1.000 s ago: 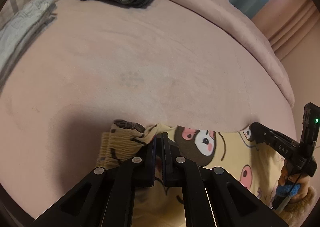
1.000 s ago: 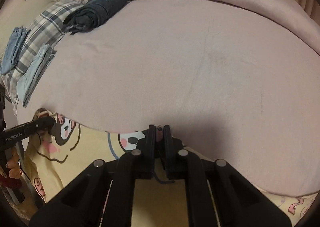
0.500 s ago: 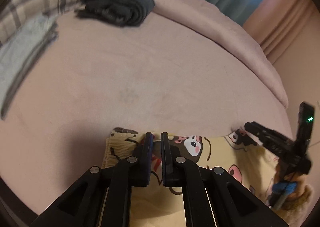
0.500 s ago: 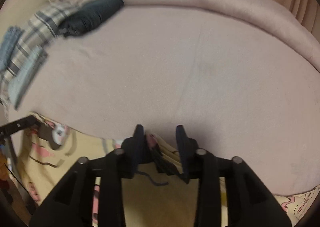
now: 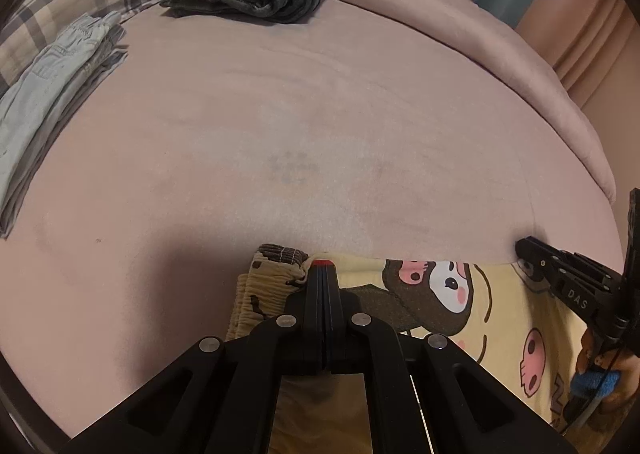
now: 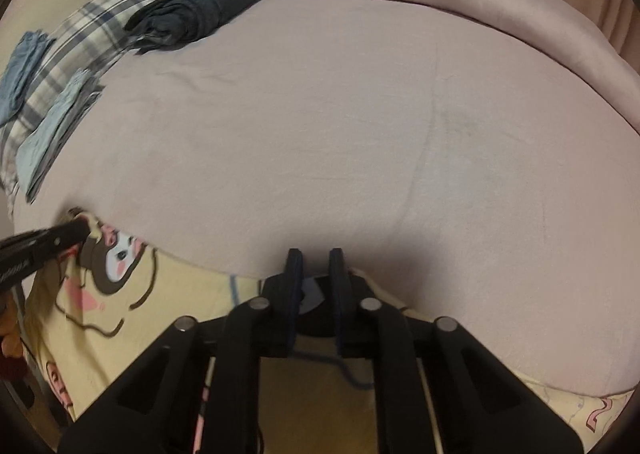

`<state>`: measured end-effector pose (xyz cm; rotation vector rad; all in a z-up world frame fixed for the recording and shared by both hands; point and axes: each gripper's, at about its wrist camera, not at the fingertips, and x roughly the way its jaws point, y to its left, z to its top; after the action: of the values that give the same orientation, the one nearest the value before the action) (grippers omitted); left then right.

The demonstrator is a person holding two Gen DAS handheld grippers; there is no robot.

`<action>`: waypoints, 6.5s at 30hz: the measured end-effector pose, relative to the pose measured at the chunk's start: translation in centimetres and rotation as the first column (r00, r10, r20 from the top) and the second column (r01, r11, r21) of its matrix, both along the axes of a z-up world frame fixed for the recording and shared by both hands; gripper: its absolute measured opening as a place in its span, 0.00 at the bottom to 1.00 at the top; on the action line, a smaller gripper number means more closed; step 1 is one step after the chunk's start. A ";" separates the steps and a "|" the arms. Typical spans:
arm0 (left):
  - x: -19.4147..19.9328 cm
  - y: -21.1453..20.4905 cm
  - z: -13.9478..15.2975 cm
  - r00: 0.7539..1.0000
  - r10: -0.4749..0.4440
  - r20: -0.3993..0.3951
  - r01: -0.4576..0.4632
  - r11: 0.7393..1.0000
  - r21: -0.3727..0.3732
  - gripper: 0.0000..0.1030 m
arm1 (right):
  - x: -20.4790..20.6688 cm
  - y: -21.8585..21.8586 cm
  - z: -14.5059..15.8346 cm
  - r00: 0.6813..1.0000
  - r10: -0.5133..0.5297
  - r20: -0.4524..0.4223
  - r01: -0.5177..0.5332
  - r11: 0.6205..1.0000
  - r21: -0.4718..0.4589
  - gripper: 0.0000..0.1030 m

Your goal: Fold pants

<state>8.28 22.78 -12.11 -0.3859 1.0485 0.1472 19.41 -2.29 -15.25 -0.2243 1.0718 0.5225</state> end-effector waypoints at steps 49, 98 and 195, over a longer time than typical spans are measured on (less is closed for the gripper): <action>0.4 -19.7 1.8 0.940 -0.339 0.027 0.340 0.933 -0.119 0.04 | -6.8 -26.4 3.4 0.897 -0.440 0.049 0.440 0.898 -0.001 0.47; -4.9 -33.0 -2.5 0.724 -0.680 -0.120 0.617 0.715 -0.327 0.16 | -15.8 -50.4 3.5 0.482 -0.876 -0.018 0.876 0.482 0.035 0.28; 1.8 -31.8 1.7 0.827 -0.559 0.063 0.548 0.775 -0.315 0.50 | -13.7 -45.5 7.4 0.678 -0.732 0.062 0.664 0.646 0.376 0.10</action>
<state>10.12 -8.99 -10.40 -0.3499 1.1836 -0.5616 5.76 -47.84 -7.81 0.4314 0.7607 -0.0526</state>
